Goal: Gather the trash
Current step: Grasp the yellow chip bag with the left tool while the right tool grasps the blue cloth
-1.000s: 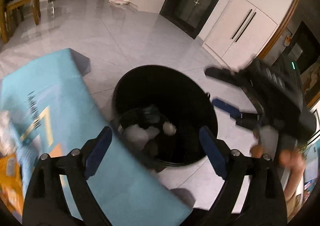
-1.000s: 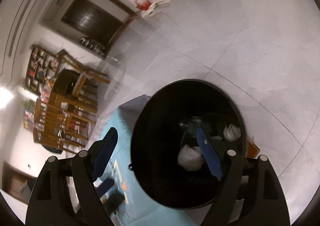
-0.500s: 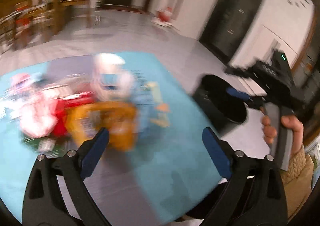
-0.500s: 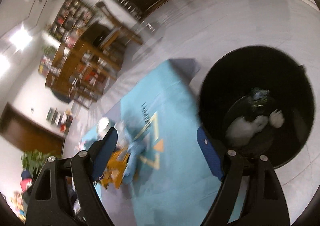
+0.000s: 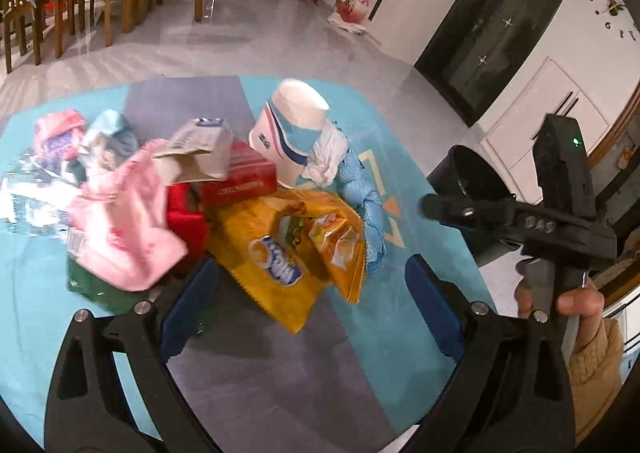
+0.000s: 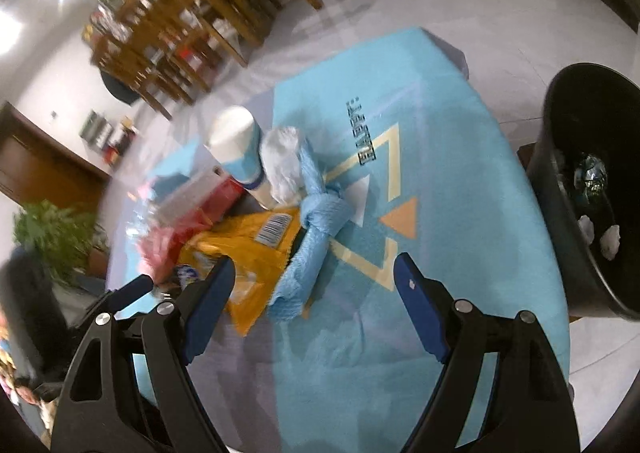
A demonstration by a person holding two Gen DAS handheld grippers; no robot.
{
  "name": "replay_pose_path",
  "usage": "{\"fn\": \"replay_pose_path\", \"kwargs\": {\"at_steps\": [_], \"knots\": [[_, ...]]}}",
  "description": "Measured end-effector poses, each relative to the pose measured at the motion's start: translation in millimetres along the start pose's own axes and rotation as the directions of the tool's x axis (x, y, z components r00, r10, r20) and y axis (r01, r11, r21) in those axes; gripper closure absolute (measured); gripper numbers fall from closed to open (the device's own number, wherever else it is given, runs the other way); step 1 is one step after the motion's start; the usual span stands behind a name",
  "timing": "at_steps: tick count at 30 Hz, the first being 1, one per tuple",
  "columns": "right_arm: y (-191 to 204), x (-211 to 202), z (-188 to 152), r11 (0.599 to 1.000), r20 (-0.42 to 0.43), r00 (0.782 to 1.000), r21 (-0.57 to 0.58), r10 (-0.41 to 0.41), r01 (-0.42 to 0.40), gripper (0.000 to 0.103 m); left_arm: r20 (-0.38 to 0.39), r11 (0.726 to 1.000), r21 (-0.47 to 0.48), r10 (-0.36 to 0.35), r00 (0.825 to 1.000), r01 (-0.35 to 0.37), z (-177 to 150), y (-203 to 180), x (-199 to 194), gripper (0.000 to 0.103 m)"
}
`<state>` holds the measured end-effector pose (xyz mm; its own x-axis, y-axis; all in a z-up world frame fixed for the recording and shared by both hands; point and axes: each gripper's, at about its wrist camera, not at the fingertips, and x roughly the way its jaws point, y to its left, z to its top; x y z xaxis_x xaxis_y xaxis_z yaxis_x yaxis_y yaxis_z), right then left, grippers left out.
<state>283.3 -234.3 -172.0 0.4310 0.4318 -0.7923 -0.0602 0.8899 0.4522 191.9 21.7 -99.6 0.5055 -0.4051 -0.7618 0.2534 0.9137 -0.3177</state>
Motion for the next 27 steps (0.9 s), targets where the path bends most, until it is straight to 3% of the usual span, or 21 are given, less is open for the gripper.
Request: {"fn": "replay_pose_path", "kwargs": {"at_steps": [3, 10, 15, 18, 20, 21, 25, 27], "knots": [[1, 13, 7, 1.0, -0.015, 1.0, 0.003, -0.014, 0.014, 0.023, -0.023, 0.999, -0.025, 0.026, 0.999, -0.027, 3, 3, 13, 0.011], [10, 43, 25, 0.999, -0.029, 0.999, 0.002, -0.038, 0.038, 0.023, -0.087, 0.996, -0.069, 0.044, 0.995, -0.05, -3, 12, 36, 0.035], [11, 58, 25, 0.994, -0.055, 0.992, -0.016, -0.112, 0.111, 0.025, -0.108, 0.995, -0.073, 0.054, 0.993, -0.062, -6, 11, 46, 0.037], [13, 56, 22, 0.991, -0.048, 0.991, -0.05, -0.125, 0.122, 0.036, -0.106, 0.995, -0.068, 0.071, 0.992, -0.078, -7, 10, 48, 0.05], [12, 56, 20, 0.992, -0.056, 0.992, -0.057, -0.117, 0.114, 0.052, -0.11, 0.994, -0.079, 0.068, 0.992, -0.077, -7, 10, 50, 0.054], [11, 55, 19, 0.991, -0.058, 0.991, -0.062, -0.12, 0.116, 0.053, -0.11, 0.994, -0.086, 0.061, 0.992, -0.07, -7, 13, 50, 0.056], [9, 49, 12, 0.99, -0.066, 0.99, -0.073, -0.124, 0.119, 0.065, -0.106, 0.995, -0.081, 0.05, 0.993, -0.059, -9, 11, 48, 0.08], [7, 45, 8, 0.992, -0.07, 0.991, -0.07, -0.112, 0.107, 0.067, -0.106, 0.995, -0.096, 0.03, 0.994, -0.04, -10, 12, 46, 0.084]]}}
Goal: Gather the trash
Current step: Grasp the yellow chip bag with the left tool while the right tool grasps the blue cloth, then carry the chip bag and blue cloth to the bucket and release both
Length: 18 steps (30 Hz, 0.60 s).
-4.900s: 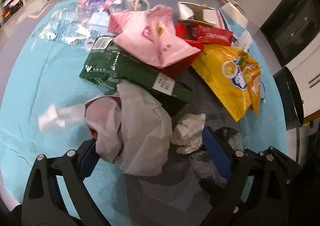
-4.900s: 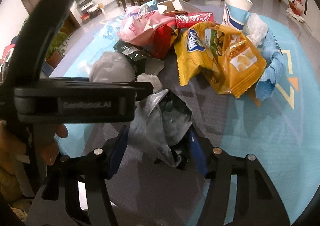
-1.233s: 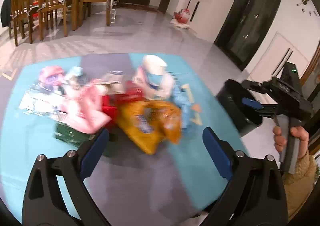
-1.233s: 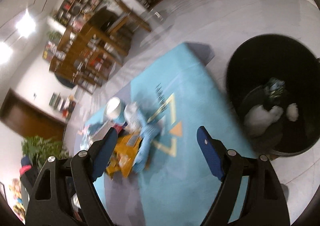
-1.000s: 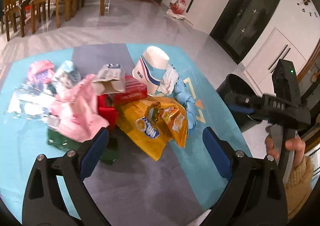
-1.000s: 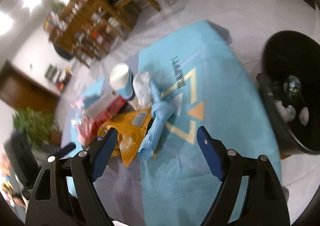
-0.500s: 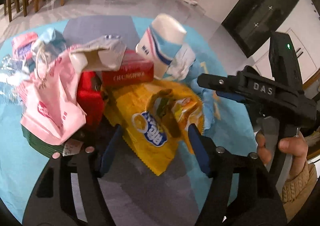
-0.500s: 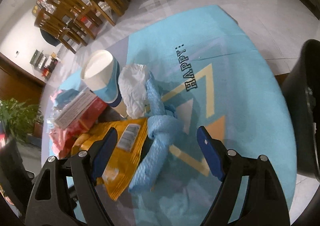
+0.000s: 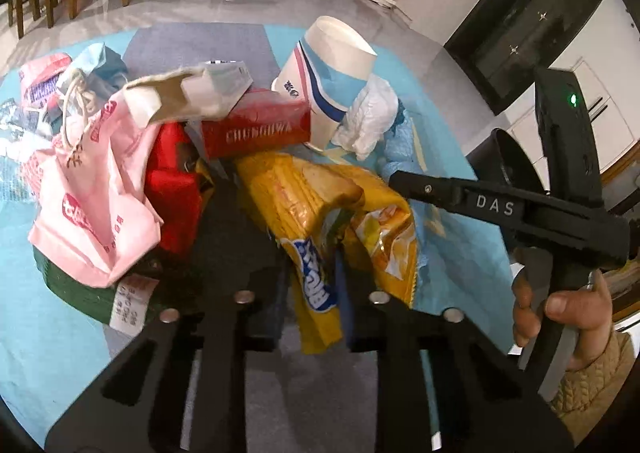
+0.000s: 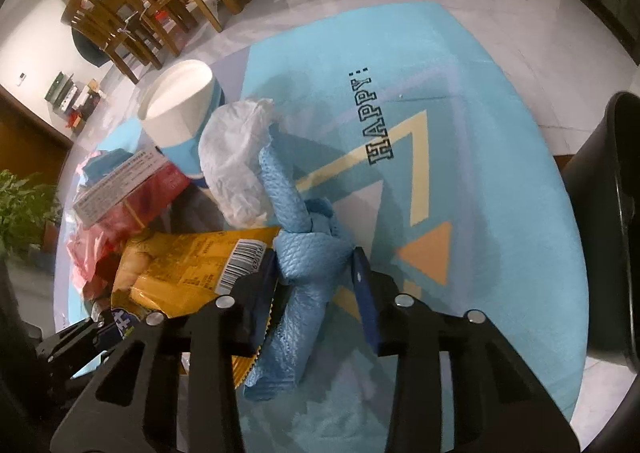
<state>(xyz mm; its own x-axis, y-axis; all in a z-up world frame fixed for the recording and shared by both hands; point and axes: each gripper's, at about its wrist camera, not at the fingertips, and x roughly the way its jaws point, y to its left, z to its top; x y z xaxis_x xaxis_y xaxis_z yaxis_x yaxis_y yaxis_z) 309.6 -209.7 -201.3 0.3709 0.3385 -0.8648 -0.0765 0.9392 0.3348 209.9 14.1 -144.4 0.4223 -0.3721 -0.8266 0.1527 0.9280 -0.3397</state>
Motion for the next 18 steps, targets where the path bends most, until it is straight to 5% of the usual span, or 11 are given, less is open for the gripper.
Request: {"fn": "replay_pose_path", "kwargs": {"at_steps": [11, 18], "knots": [[-33, -58, -28, 0.998, 0.114, 0.993, 0.065, -0.003, -0.004, 0.069, 0.06, 0.998, 0.052, -0.048, 0.997, 0.045, -20, -14, -35, 0.089], [-47, -97, -38, 0.986, 0.208, 0.974, 0.117, 0.092, -0.118, 0.069, 0.107, 0.996, 0.004, -0.087, 0.99, 0.087, -39, -25, -60, 0.089]]}}
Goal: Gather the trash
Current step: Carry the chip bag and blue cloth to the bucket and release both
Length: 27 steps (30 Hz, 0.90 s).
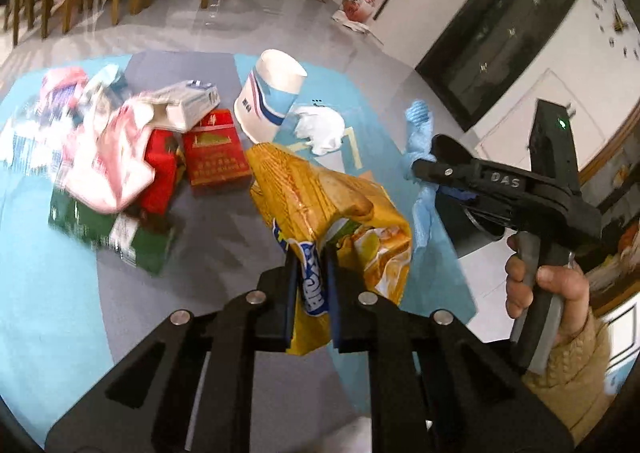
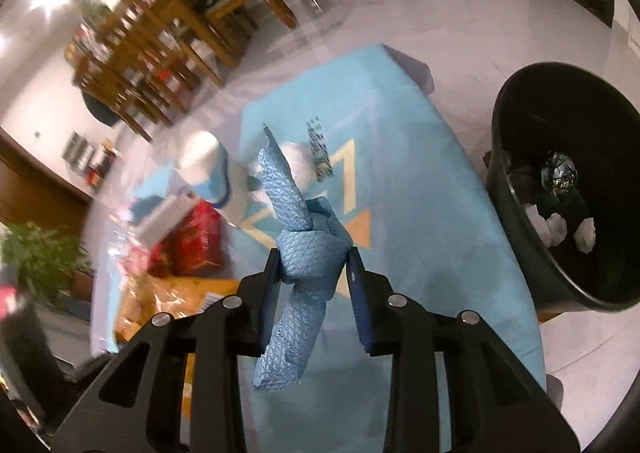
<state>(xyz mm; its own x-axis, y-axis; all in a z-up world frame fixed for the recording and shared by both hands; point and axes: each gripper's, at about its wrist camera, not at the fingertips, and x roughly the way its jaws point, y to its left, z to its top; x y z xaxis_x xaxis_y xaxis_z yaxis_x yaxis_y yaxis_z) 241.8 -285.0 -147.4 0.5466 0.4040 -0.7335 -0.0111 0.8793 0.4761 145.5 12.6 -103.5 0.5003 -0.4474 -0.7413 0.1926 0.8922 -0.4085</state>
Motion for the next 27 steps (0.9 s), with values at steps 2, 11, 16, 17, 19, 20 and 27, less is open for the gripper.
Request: {"fn": "replay_pose_path", "kwargs": {"at_steps": [2, 11, 16, 17, 19, 20, 27], "knots": [[5, -12, 0, 0.999, 0.031, 0.999, 0.003, 0.033, -0.033, 0.069, 0.01, 1.0, -0.028, -0.005, 1.0, 0.005, -4, -1, -9, 0.089], [-9, -52, 3, 0.992, 0.154, 0.983, 0.06, 0.104, -0.114, 0.069, 0.071, 1.0, -0.003, 0.006, 0.997, -0.006, 1, -22, -34, 0.089], [-24, -69, 2, 0.994, 0.205, 0.977, 0.08, 0.062, -0.08, 0.069, 0.092, 1.0, 0.02, -0.017, 0.996, 0.015, 7, -40, -33, 0.089], [-27, -72, 1, 0.995, 0.215, 0.975, 0.079, 0.045, -0.064, 0.069, 0.09, 0.999, 0.026, -0.024, 0.996, 0.022, 8, -44, -30, 0.089], [-33, -80, 0, 0.998, 0.245, 0.97, 0.069, -0.001, -0.017, 0.069, 0.082, 0.999, 0.035, -0.032, 0.996, 0.029, 7, -51, -24, 0.089], [-38, -86, -1, 0.998, 0.26, 0.965, 0.07, -0.016, -0.002, 0.069, 0.075, 0.999, 0.037, -0.039, 0.996, 0.036, 8, -54, -20, 0.089], [-100, -113, -1, 0.976, 0.325, 0.942, 0.216, -0.08, 0.008, 0.069, 0.032, 0.991, 0.09, -0.104, 0.994, 0.101, 32, -98, 18, 0.089]]}}
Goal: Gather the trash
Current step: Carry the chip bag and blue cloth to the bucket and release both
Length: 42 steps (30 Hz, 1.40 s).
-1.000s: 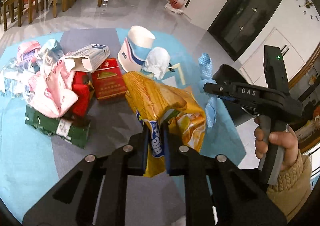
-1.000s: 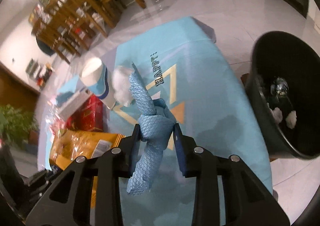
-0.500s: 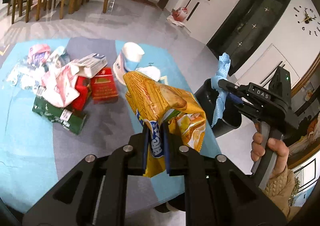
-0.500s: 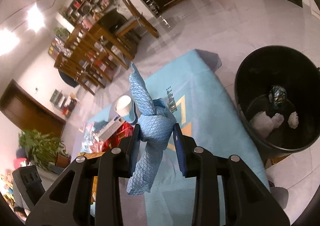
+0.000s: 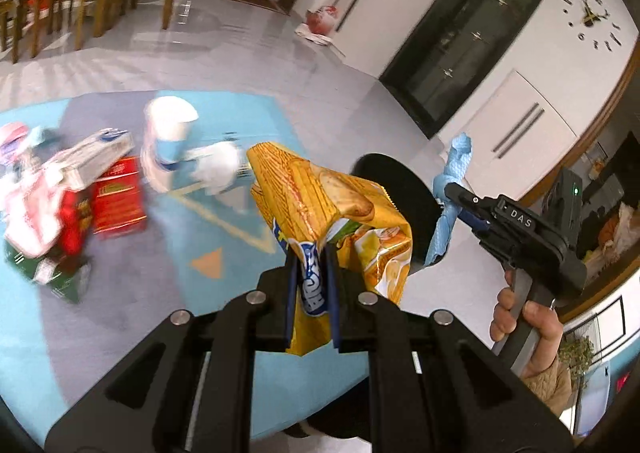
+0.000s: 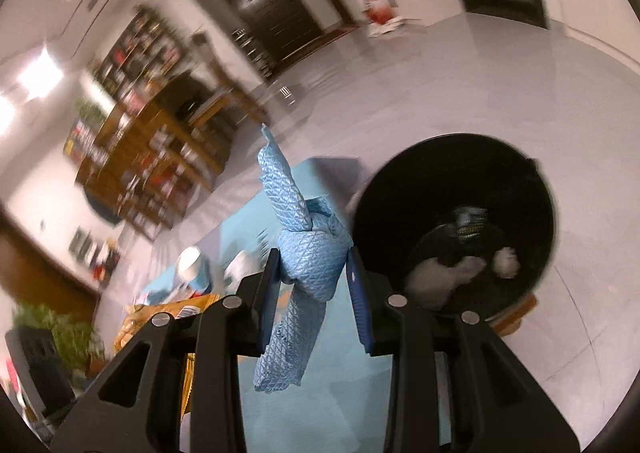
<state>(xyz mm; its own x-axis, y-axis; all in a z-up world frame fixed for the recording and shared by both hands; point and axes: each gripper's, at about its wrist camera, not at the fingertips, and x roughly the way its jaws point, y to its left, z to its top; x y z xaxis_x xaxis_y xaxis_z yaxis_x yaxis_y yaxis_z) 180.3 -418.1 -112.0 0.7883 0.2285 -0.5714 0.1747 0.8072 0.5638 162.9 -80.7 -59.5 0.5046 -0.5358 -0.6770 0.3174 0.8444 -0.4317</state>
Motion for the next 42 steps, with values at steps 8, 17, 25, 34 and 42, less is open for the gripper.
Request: {"fn": "replay_pose_path", "kwargs": {"at_steps": [8, 17, 25, 34, 42], "knots": [[-53, -7, 24, 0.986, 0.057, 0.994, 0.14, -0.094, 0.085, 0.069, -0.059, 0.994, 0.092, -0.048, 0.997, 0.053, 39, -64, 71, 0.088], [-67, 7, 43, 0.964, 0.087, 0.977, 0.198, -0.196, 0.176, 0.067, -0.107, 0.971, 0.239, 0.01, 0.994, 0.016, 51, -122, 148, 0.085], [-71, 36, 47, 0.944, 0.016, 0.972, 0.24, -0.236, 0.226, 0.041, -0.101, 0.96, 0.278, 0.062, 0.993, -0.032, 51, -133, 183, 0.039], [-64, 27, 39, 0.957, 0.025, 0.983, 0.234, -0.18, 0.17, 0.039, -0.08, 0.967, 0.244, 0.088, 0.993, -0.066, 25, -101, 155, 0.025], [-13, 46, 29, 0.995, -0.02, 0.997, 0.062, -0.077, 0.078, 0.038, -0.019, 0.982, 0.136, 0.134, 0.991, -0.13, -2, -31, 89, 0.022]]}}
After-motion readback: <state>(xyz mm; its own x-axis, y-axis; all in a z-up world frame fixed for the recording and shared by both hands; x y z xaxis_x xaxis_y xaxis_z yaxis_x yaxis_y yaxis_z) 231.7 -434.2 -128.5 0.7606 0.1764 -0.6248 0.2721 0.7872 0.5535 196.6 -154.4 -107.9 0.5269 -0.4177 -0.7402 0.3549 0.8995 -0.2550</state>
